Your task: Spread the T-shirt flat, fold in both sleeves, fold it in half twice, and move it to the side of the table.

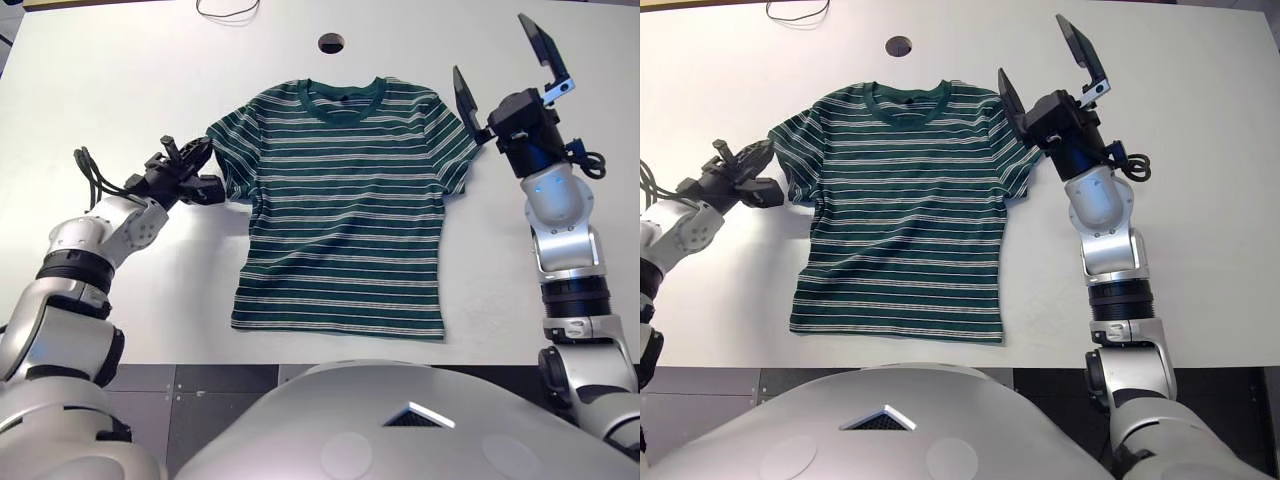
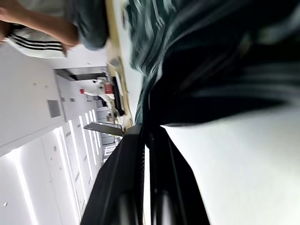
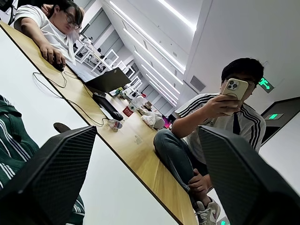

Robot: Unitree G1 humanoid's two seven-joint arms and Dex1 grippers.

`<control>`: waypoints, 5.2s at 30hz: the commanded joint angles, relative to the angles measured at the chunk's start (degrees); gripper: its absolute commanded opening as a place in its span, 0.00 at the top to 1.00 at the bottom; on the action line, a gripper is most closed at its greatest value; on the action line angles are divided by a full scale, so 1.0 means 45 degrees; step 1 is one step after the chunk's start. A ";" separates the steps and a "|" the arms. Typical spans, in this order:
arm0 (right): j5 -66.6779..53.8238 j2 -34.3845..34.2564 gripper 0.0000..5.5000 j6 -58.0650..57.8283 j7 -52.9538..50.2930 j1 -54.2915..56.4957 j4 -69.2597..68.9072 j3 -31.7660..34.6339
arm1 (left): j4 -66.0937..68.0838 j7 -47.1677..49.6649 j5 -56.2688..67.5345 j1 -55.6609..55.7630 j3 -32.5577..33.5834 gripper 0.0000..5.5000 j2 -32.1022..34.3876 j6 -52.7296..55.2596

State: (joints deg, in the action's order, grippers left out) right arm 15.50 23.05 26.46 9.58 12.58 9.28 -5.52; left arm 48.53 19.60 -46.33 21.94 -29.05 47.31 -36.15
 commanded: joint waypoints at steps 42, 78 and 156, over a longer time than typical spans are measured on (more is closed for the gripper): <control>0.7065 0.5764 0.28 0.0636 0.0490 0.0231 0.5118 -0.2506 | -0.5427 -0.0858 0.0913 -0.1421 0.2097 0.47 -0.2211 0.0568; 0.8257 0.3797 0.28 0.2280 -0.0533 0.4215 0.8956 -0.7050 | -0.5854 -0.0609 0.0069 -0.2391 0.2547 0.14 -0.2278 0.2239; 0.0965 0.5293 0.43 0.1750 0.0525 -0.1227 -0.2271 -0.1307 | -0.9567 -0.2938 0.3884 -0.7979 0.6728 0.14 -0.0071 -0.0177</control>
State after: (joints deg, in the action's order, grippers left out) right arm 27.70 38.87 33.29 7.16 14.64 7.01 -18.77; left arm 7.92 11.31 -32.00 -7.92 -1.37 41.04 -33.33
